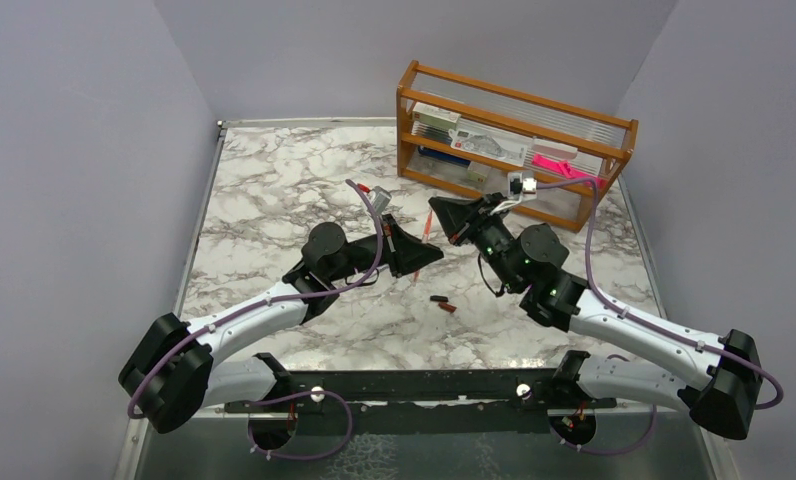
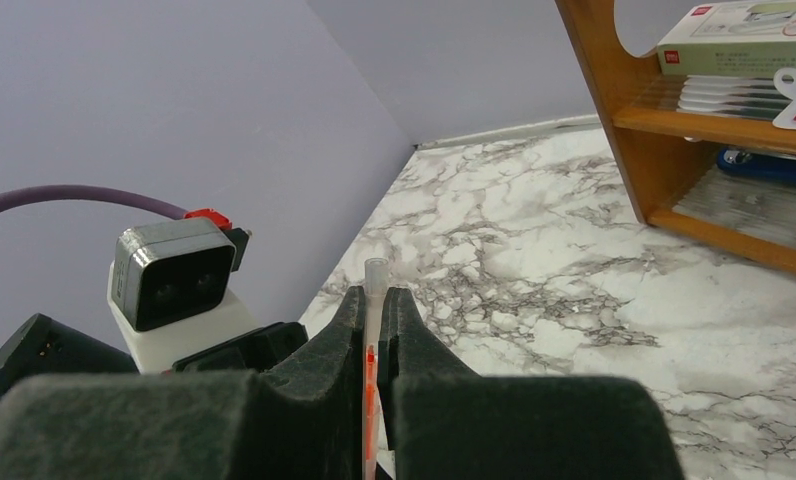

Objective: Insert the pens into the pen caps

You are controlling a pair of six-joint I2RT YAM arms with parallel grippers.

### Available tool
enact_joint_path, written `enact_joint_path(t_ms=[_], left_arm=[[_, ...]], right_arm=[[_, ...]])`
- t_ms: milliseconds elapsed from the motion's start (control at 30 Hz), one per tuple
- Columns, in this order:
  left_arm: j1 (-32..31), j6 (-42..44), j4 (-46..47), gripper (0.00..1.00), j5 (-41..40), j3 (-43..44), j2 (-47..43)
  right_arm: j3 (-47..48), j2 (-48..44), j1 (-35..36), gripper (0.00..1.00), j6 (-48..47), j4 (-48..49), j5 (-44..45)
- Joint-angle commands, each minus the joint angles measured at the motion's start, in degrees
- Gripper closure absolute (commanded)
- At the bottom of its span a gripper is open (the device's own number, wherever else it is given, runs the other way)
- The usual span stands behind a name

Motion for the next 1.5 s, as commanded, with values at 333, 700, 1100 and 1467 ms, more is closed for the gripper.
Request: enact_joint_path(t_ms=[333, 700, 1100, 1467], left_arm=[[-0.2, 2.1, 2.1, 1.00, -1.4, 3.2, 1.1], [-0.2, 4.1, 2.4, 1.00, -5.3, 6.2, 1.1], [-0.2, 6.4, 2.4, 1.00, -5.1, 8.3, 2.7], [0.0, 12.1, 2.3, 1.00, -6.0, 16.9, 6.1]], right_arm=[[-2.4, -1.6, -0.2, 0.99, 2.9, -0.8, -2.3], [-5.9, -4.6, -0.2, 0.99, 6.2, -2.2, -2.6], [-5.2, -3.6, -0.2, 0.99, 5.2, -4.6, -6.5], [-6.8, -2.2, -0.2, 0.99, 6.6, -13.1, -16.7]])
